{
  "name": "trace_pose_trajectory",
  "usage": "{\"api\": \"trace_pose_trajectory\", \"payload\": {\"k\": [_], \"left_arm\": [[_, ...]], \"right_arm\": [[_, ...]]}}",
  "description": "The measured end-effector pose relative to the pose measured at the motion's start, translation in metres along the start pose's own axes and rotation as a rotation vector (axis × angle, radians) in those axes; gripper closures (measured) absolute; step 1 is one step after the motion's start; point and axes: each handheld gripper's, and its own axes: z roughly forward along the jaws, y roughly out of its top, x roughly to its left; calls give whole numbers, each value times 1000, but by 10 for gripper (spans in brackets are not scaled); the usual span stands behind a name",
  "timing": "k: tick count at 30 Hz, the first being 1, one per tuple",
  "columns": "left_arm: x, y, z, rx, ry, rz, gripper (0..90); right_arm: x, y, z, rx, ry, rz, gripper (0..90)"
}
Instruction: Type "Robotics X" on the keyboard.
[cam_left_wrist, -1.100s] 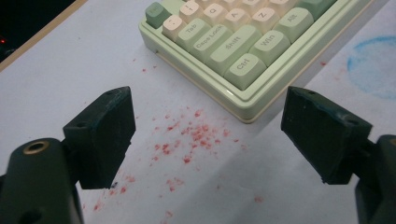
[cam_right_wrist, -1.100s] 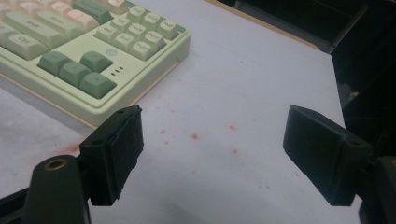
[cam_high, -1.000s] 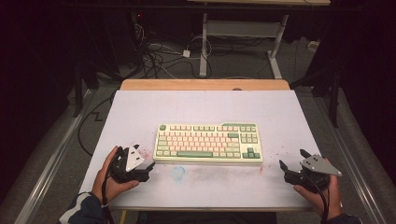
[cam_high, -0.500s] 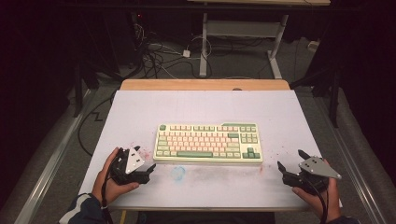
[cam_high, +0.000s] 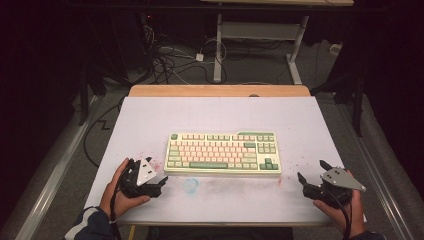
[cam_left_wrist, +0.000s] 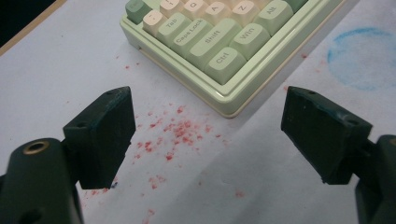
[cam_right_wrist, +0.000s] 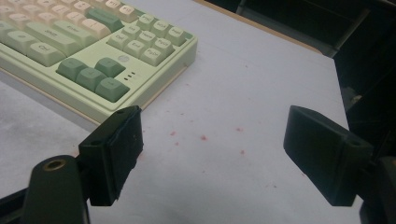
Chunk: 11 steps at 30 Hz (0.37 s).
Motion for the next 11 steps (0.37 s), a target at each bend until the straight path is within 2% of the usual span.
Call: {"api": "trace_pose_trajectory", "payload": {"k": [9, 11], "left_arm": [[2, 0, 2, 10, -1, -2, 166], [2, 1, 3, 8, 1, -2, 166]], "right_arm": [[1, -1, 2, 11, 5, -4, 205], [1, 0, 4, 15, 18, 3, 205]]}}
